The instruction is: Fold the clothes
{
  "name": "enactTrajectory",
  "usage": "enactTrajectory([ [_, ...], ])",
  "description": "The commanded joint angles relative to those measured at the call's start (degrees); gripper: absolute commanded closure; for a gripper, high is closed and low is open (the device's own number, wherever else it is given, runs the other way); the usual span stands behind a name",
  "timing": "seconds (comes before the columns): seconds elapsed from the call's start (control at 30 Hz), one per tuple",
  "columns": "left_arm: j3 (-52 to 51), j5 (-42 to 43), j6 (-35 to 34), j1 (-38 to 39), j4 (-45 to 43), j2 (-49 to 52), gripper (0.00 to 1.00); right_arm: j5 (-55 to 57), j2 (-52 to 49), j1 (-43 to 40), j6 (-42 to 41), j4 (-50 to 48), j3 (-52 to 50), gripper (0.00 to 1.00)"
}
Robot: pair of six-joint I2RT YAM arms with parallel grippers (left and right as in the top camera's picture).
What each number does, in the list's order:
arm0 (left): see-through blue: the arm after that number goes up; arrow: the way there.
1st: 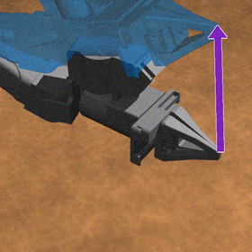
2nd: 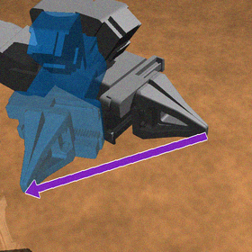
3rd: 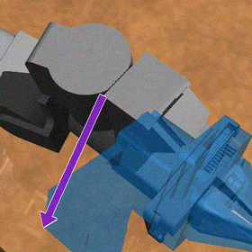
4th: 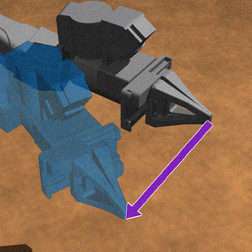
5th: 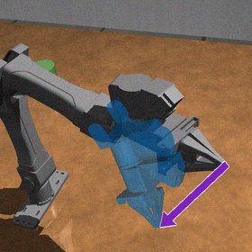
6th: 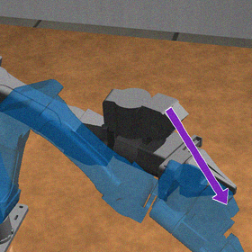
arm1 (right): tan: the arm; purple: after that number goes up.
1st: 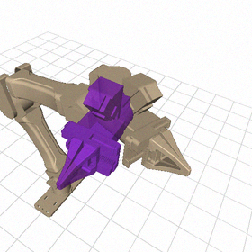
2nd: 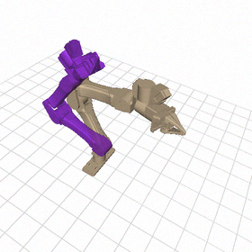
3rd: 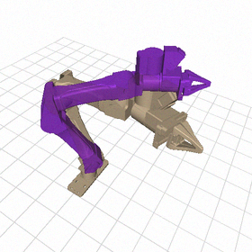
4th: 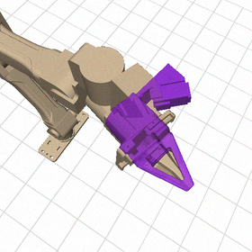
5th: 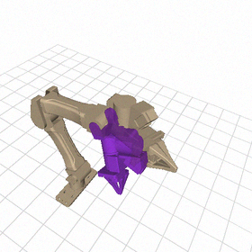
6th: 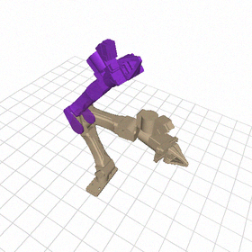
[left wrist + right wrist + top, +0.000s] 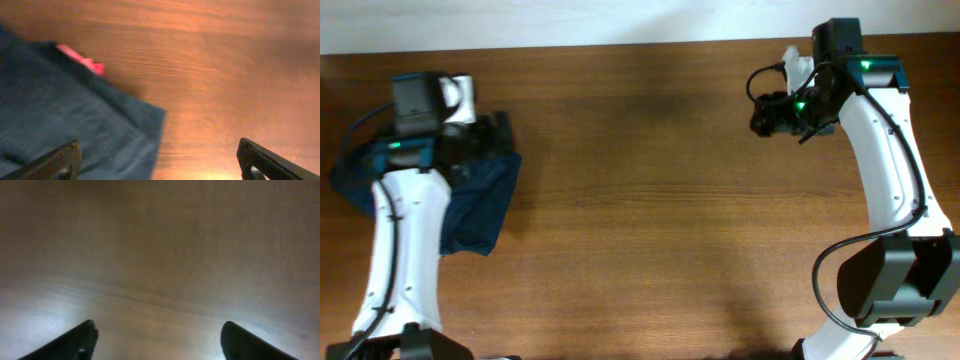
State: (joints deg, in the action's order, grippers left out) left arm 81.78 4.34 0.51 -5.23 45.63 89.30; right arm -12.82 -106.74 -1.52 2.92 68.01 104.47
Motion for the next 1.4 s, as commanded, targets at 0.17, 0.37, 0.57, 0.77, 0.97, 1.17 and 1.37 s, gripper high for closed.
enactTrajectory([
  [0.17, 0.4, -1.1, 3.0, 3.7, 1.3, -0.1, 0.01, -0.3, 1.6, -0.4, 2.9, -0.2, 1.4, 0.01],
  [0.37, 0.4, -1.1, 2.7, 3.7, 7.5, -0.2, 0.01, 1.7, 2.8, -0.4, 2.6, 4.1, 1.4, 0.01],
  [0.57, -1.0, -3.3, -0.4, 3.6, 7.9, -3.2, 0.01, 4.5, 9.9, -0.3, 0.7, 5.5, 0.5, 0.01],
  [0.77, -6.5, -3.2, -0.5, 3.6, 6.0, -10.1, 0.01, 8.7, 20.2, 1.2, -1.1, 2.0, -7.0, 0.01],
  [0.97, -16.0, -3.0, -0.5, 3.6, 1.3, -20.9, 0.01, 9.0, 34.6, 3.9, -4.0, -6.3, -24.8, 0.01],
  [1.17, -27.1, -3.7, -4.8, 3.6, -6.6, -32.1, 0.01, 9.0, 51.8, 5.0, -5.3, -11.1, -40.8, 0.01],
  [1.37, -30.4, -3.7, -4.8, 3.6, -8.7, -33.6, 0.01, 9.0, 61.5, 5.0, -5.3, -9.7, -46.1, 0.01],
])
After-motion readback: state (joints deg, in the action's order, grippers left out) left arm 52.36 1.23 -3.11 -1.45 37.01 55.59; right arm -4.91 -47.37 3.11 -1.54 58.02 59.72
